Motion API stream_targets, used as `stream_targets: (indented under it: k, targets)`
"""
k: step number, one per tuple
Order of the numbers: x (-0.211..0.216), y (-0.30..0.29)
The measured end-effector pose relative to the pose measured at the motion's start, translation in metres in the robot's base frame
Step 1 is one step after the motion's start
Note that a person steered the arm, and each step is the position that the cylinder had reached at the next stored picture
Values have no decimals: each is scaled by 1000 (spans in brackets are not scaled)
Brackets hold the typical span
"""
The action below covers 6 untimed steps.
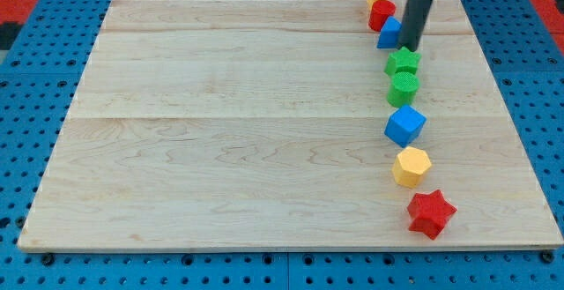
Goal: Push yellow heart towards the top center
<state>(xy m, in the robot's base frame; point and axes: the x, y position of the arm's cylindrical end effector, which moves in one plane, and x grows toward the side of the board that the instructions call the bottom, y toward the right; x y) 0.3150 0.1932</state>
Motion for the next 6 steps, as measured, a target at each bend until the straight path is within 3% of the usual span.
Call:
stream_targets:
  k: [1,3,4,6]
  targets:
    - [-18,47]
    - [-102,46]
    - [-123,40]
    - [-123,0]
